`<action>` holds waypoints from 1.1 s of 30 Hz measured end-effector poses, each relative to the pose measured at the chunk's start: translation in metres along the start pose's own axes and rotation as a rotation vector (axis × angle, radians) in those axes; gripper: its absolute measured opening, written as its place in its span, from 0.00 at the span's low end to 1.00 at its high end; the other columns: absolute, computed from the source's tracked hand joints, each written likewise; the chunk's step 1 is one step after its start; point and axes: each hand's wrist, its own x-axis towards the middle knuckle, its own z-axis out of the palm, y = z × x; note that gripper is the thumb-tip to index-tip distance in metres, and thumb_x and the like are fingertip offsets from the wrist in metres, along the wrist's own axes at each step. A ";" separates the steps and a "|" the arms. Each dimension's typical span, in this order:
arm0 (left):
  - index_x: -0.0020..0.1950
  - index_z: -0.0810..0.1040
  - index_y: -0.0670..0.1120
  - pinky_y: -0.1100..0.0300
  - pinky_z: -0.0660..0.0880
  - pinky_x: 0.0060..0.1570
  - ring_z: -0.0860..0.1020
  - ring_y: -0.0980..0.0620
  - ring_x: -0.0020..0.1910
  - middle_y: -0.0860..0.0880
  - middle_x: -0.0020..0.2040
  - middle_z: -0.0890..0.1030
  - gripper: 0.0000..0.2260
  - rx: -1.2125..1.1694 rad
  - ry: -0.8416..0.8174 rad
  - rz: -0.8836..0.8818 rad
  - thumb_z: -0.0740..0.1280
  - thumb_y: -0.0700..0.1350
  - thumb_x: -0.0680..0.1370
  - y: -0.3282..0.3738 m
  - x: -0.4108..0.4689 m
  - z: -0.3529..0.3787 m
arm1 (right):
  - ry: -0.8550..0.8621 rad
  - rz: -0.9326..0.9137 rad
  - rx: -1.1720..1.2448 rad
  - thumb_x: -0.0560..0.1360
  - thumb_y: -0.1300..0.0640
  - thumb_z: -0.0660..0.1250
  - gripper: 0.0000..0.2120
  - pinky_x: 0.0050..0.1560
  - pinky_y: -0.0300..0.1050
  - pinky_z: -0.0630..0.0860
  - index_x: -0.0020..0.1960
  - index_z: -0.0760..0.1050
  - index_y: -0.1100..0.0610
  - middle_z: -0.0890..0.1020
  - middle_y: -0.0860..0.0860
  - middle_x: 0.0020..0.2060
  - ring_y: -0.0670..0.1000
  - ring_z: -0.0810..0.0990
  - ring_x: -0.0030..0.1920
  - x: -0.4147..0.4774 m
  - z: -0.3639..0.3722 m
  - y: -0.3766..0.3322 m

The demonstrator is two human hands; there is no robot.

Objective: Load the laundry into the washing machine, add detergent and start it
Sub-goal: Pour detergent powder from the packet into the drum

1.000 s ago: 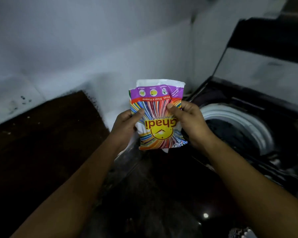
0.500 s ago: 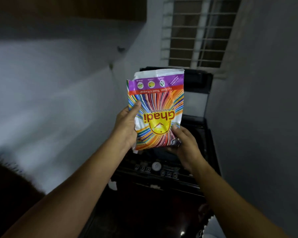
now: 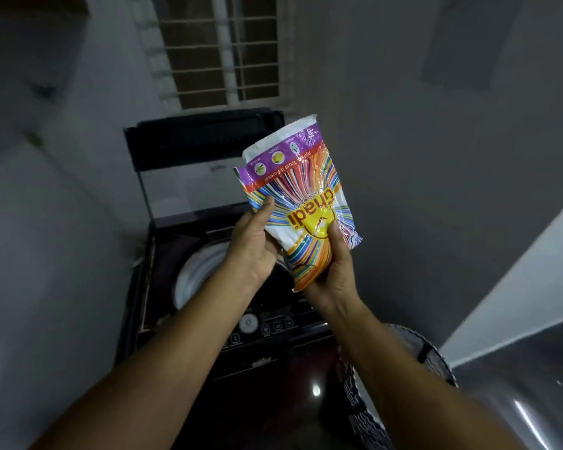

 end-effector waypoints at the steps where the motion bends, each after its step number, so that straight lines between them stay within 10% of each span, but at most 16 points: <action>1: 0.61 0.79 0.41 0.45 0.79 0.58 0.82 0.41 0.56 0.39 0.58 0.83 0.12 0.044 -0.019 -0.010 0.66 0.45 0.80 -0.003 0.002 -0.001 | 0.026 -0.005 -0.012 0.81 0.44 0.63 0.28 0.74 0.66 0.65 0.75 0.69 0.58 0.72 0.63 0.72 0.65 0.68 0.73 -0.002 -0.009 -0.004; 11: 0.56 0.81 0.46 0.59 0.77 0.43 0.81 0.56 0.39 0.50 0.46 0.85 0.08 0.538 -0.198 -0.075 0.71 0.42 0.77 -0.018 0.047 0.001 | 0.372 -0.050 -0.151 0.81 0.52 0.64 0.20 0.58 0.63 0.80 0.71 0.72 0.58 0.80 0.62 0.64 0.65 0.79 0.63 -0.039 -0.105 -0.057; 26: 0.58 0.81 0.41 0.63 0.76 0.30 0.84 0.54 0.38 0.46 0.43 0.86 0.13 0.782 -0.197 -0.250 0.73 0.46 0.76 -0.099 0.108 0.014 | 0.472 -0.016 -0.259 0.78 0.55 0.70 0.24 0.64 0.71 0.73 0.72 0.71 0.60 0.79 0.64 0.65 0.67 0.78 0.64 -0.025 -0.182 -0.098; 33: 0.57 0.80 0.41 0.53 0.82 0.45 0.86 0.50 0.45 0.46 0.46 0.87 0.13 0.859 -0.306 -0.293 0.73 0.47 0.76 -0.114 0.128 0.006 | 0.583 -0.086 -0.339 0.74 0.55 0.74 0.25 0.63 0.73 0.73 0.69 0.74 0.58 0.81 0.63 0.62 0.68 0.79 0.62 -0.025 -0.191 -0.102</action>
